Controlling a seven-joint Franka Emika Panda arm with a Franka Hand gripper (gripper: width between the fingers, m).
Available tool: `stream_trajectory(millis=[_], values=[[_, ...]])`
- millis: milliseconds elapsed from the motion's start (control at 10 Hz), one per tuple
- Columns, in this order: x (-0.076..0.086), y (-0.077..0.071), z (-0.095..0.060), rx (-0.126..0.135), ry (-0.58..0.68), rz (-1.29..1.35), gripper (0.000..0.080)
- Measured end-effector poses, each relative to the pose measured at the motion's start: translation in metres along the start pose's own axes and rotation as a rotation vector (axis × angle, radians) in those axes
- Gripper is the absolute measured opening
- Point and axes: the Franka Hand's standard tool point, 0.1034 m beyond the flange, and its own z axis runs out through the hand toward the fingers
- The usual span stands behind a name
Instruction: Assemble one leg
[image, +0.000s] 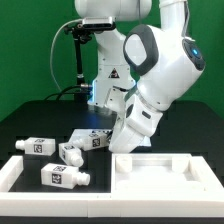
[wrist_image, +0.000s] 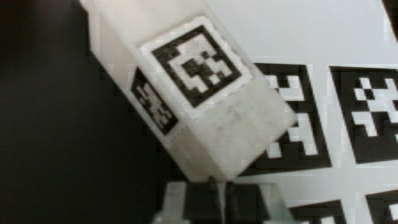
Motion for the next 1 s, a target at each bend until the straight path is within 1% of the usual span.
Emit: stream_trajectory(millis=[100,400,500,600,700,900,1000], values=[[0.0,0.0,0.0,0.0,0.0,0.0,0.0005],[0.0,0.0,0.0,-0.001,0.0,-0.005,0.0001],[-0.001,0.0,-0.007,-0.009,0.001,-0.048,0.0001],[-0.009,0.001,-0.017,-0.013,0.001,-0.08,0.0013],[-0.022,0.002,-0.023,-0.005,-0.005,-0.107,0.0013],[-0.039,0.004,-0.025,0.04,-0.043,-0.099,0.0364],[-0.046,0.003,-0.02,0.058,-0.047,-0.105,0.05]])
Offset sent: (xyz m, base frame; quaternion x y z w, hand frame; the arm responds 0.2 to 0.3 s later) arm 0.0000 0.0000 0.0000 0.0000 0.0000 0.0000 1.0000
